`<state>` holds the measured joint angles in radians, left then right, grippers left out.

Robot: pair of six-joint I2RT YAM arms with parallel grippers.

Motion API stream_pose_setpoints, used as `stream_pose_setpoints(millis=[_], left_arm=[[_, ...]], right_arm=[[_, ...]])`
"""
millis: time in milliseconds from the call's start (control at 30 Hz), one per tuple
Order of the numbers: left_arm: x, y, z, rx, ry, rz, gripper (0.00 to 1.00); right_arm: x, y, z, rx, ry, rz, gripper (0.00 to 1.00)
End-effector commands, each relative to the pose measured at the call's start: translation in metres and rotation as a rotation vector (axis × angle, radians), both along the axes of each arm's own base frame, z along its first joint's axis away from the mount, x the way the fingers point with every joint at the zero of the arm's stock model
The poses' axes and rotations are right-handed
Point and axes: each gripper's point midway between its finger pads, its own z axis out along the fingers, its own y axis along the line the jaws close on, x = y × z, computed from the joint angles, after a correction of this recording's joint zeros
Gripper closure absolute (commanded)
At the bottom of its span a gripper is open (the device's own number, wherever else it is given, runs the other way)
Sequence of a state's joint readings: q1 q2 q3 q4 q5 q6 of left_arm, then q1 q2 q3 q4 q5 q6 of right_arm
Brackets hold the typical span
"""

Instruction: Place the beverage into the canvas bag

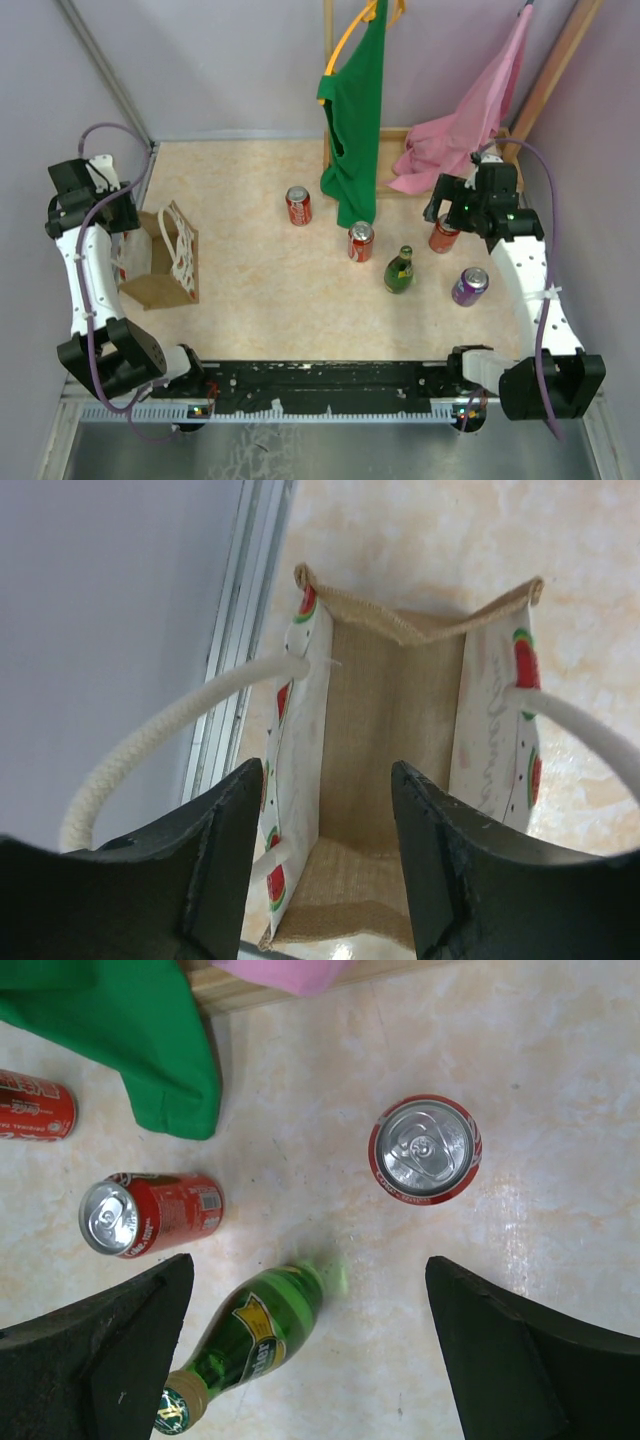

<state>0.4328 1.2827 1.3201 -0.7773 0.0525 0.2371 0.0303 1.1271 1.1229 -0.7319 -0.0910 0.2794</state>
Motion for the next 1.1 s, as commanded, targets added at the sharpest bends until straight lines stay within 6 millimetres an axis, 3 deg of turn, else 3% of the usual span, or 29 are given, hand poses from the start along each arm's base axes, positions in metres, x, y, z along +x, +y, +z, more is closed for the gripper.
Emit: stream_pose_setpoints(millis=[0, 200, 500, 767, 867, 1067], left_arm=[[-0.01, -0.001, -0.013, 0.03, 0.057, -0.049, 0.4], [-0.02, 0.004, -0.035, 0.055, 0.133, -0.045, 0.42], [-0.021, 0.028, -0.042, 0.171, 0.172, 0.001, 0.42], [-0.026, 0.033, -0.071, 0.182, 0.232, 0.011, 0.44], [-0.024, 0.033, -0.077, 0.175, 0.237, 0.007, 0.51], [-0.019, 0.029, -0.081, 0.149, 0.237, -0.018, 0.74]], right_arm=[[0.014, 0.007, 0.031, 0.001, -0.073, 0.048, 0.01], [0.021, 0.006, 0.033, 0.008, -0.079, 0.036, 0.01], [0.023, 0.009, 0.027, 0.032, -0.073, 0.023, 0.01], [0.025, 0.009, 0.025, 0.037, -0.069, 0.014, 0.01], [0.025, 0.008, 0.025, 0.038, -0.068, 0.01, 0.01], [0.025, 0.006, 0.021, 0.029, -0.064, 0.001, 0.01]])
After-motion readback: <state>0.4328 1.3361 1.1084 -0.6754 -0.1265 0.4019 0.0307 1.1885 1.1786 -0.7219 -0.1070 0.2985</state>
